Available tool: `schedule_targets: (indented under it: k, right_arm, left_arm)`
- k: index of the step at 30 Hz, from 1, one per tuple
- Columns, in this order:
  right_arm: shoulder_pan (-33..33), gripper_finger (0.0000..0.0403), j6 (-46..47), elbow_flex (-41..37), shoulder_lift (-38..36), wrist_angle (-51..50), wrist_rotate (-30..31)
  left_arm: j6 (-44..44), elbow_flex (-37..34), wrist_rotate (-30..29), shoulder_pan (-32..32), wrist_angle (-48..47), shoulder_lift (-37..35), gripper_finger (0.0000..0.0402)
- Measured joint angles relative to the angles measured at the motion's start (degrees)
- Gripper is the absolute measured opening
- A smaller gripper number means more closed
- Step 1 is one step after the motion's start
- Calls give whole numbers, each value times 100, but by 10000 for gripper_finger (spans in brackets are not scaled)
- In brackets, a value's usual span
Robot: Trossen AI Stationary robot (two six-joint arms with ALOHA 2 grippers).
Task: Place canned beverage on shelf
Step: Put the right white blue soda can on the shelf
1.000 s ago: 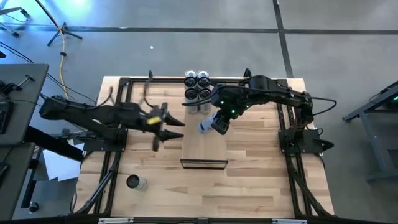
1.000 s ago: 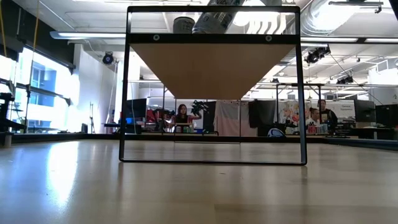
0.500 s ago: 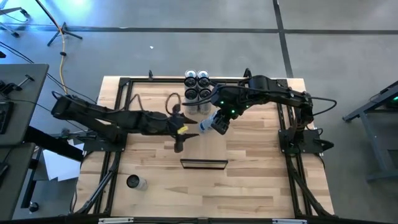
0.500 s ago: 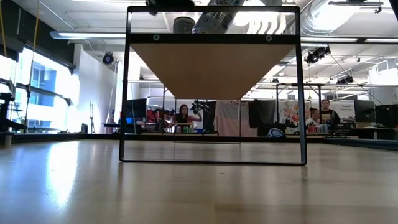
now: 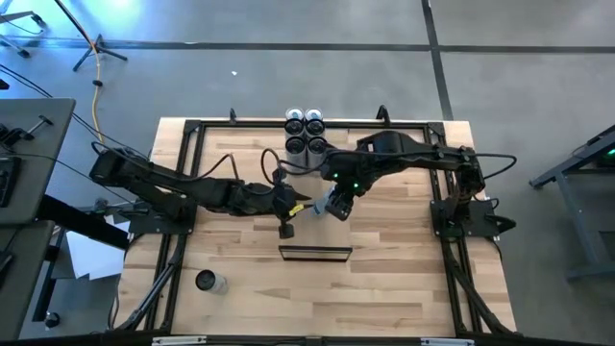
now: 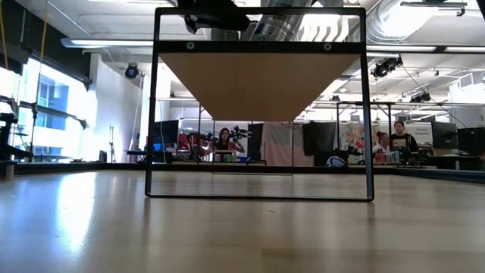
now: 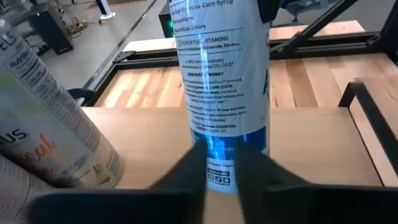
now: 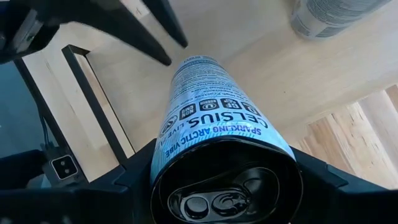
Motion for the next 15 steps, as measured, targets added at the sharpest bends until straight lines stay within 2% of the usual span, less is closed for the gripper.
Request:
schedule_targets:
  k: [1,3,10,15]
  right_arm:
    - [-2,243,25,-3,0,1,0]
    - [-2,243,42,-3,-1,5,5]
    - [-2,243,37,-7,3,-50,42]
    - [-3,243,39,-16,11,-179,62]
  left_arm:
    - [0,-2,0,0,-13,0,29]
    - [-22,6,-2,0,113,58,9]
    - [19,6,348,7,402,433,2]
    - [-85,9,171,-2,597,672,1]
